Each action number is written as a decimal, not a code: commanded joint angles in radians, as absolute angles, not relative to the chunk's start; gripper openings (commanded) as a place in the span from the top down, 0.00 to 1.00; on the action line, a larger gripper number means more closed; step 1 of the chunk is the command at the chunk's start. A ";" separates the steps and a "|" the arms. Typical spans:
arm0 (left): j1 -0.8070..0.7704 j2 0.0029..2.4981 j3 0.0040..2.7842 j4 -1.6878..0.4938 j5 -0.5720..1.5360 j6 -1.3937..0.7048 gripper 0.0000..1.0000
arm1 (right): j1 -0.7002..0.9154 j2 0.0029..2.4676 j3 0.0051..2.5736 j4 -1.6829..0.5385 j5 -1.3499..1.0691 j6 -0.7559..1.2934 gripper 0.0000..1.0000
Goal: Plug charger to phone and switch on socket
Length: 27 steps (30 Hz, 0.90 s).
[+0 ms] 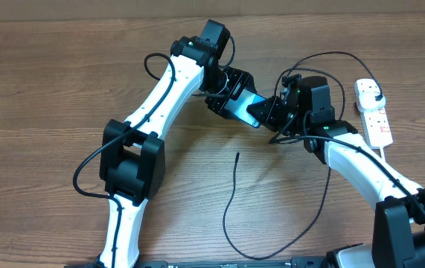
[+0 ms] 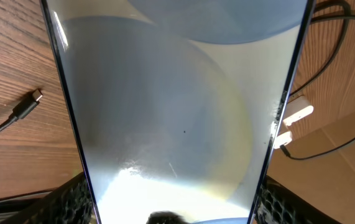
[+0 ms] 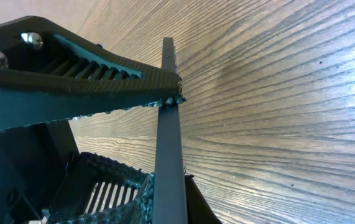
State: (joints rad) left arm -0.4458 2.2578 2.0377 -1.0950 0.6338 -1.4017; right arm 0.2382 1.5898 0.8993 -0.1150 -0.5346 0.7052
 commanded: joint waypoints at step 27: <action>-0.246 1.963 2.071 -1.119 0.416 -1.182 0.00 | 0.205 1.588 0.909 0.356 -0.781 2.109 0.96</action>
State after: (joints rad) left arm -0.2359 1.9930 2.0506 -1.1366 0.4541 -1.1748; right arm 0.2050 1.5951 0.8948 0.2489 -0.6971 1.9114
